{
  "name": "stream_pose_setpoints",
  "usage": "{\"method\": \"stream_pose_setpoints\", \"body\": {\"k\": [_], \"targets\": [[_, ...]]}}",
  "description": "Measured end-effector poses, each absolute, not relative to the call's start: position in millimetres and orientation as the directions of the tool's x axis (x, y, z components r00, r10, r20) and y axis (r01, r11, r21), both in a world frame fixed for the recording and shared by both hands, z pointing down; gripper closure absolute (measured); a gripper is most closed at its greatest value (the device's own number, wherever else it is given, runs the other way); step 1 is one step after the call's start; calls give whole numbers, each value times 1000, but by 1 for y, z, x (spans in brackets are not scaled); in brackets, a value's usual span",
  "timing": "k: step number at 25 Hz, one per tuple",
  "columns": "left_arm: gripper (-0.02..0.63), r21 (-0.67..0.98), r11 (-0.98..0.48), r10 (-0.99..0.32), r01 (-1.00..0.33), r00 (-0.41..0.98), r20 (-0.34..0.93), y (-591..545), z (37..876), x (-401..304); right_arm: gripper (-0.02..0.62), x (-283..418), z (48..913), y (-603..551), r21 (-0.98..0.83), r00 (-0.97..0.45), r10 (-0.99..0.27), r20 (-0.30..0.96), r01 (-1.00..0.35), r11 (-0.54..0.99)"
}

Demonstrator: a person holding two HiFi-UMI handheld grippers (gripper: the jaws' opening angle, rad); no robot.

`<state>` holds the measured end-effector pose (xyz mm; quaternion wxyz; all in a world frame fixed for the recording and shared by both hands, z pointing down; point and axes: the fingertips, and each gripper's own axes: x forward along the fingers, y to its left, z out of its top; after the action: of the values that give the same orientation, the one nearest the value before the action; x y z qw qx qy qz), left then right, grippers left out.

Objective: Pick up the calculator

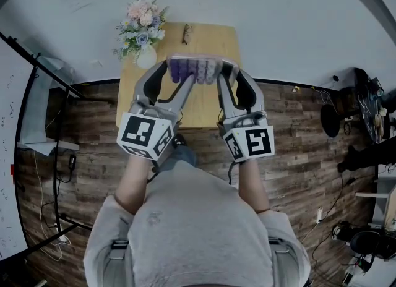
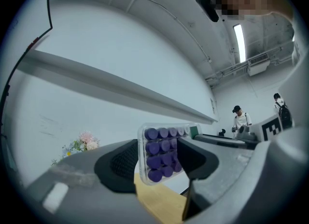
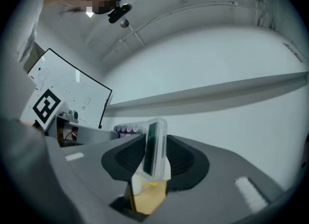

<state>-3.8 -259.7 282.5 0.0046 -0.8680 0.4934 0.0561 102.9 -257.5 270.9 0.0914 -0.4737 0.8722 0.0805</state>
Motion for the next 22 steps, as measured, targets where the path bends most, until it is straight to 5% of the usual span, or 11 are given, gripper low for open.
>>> {"method": "stream_pose_setpoints", "body": {"k": [22], "targets": [[353, 42, -522, -849, -852, 514, -124, -226, 272, -3, 468, 104, 260, -222, 70, -526, -806, -272, -846, 528]]}}
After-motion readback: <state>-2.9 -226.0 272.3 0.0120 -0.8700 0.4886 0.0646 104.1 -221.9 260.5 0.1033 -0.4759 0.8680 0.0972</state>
